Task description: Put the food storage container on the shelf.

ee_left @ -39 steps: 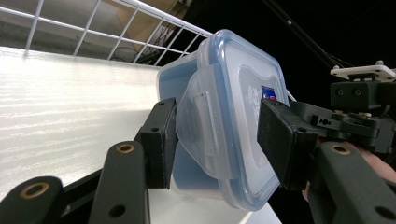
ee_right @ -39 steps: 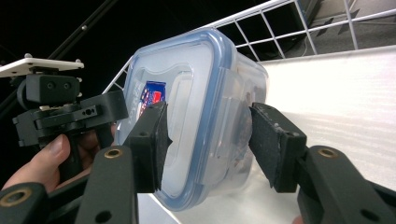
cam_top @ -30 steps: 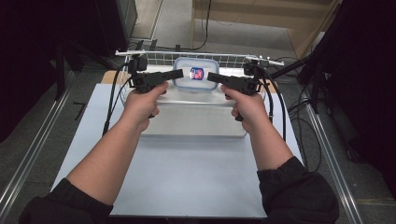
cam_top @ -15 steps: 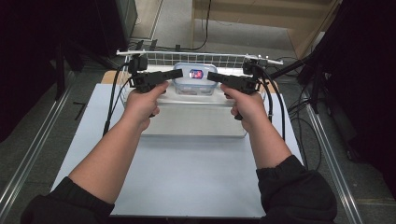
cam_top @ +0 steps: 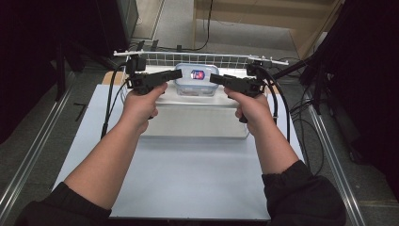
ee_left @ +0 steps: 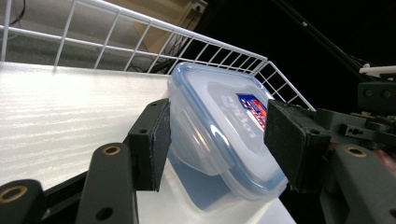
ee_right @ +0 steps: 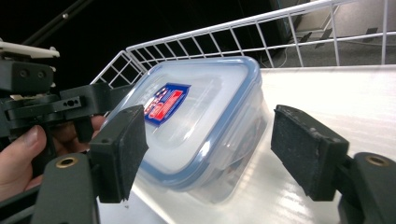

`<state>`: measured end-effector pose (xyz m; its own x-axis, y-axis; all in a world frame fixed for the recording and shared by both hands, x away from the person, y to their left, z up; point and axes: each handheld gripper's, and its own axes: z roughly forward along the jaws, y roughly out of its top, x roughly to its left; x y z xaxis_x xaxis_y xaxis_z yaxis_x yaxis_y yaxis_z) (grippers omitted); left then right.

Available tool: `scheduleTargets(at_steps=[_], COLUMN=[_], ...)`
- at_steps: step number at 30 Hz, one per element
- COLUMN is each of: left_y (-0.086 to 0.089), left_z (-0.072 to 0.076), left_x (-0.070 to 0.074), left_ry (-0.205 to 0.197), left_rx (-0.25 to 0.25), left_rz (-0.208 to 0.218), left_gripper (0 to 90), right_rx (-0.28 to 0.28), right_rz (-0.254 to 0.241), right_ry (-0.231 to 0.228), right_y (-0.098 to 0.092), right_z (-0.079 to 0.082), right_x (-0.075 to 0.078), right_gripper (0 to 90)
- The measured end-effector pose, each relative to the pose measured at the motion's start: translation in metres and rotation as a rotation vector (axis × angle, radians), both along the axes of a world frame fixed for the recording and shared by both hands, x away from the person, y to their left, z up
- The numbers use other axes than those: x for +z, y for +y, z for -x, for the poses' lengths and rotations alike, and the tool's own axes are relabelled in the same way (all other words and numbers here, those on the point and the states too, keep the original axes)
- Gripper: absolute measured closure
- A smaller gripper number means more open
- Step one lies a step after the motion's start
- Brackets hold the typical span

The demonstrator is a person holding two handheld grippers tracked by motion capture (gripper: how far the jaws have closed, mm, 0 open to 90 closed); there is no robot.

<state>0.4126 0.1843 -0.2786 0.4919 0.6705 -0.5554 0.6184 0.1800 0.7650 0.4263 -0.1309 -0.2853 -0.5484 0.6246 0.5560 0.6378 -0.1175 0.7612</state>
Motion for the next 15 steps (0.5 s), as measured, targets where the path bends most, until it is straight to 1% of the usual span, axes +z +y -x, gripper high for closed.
scheduleTargets(at_steps=[2, 4, 5, 8, 11, 15], left_y=[0.0, -0.001, -0.001, -0.002, 0.0, 0.003], left_z=[0.002, 0.007, 0.009, 0.017, 0.025, 0.034], left_x=[0.001, 0.004, 0.005, 0.007, 0.005, 0.003], left_ry=[-0.007, -0.029, -0.035, -0.06, -0.065, -0.09], left_rx=[0.009, 0.017, 0.017, 0.019, 0.012, 0.016], left_rz=[-0.017, -0.036, -0.038, -0.057, -0.055, -0.073], left_gripper=[41.2, 40.7, 40.4, 39.8, 39.2, 38.4], right_rx=[0.0, -0.014, -0.018, -0.019, -0.023, -0.03], right_rz=[0.01, 0.019, 0.019, 0.035, 0.043, 0.052], right_ry=[-0.014, -0.028, -0.035, -0.051, -0.073, -0.084], right_y=[0.0, 0.0, 0.0, 0.0, -0.001, -0.002], right_z=[0.003, 0.006, 0.008, 0.014, 0.022, 0.032], right_x=[0.002, 0.004, 0.006, 0.008, 0.009, 0.005], right_gripper=[26.5, 25.5, 25.2, 24.7, 24.6, 24.0])
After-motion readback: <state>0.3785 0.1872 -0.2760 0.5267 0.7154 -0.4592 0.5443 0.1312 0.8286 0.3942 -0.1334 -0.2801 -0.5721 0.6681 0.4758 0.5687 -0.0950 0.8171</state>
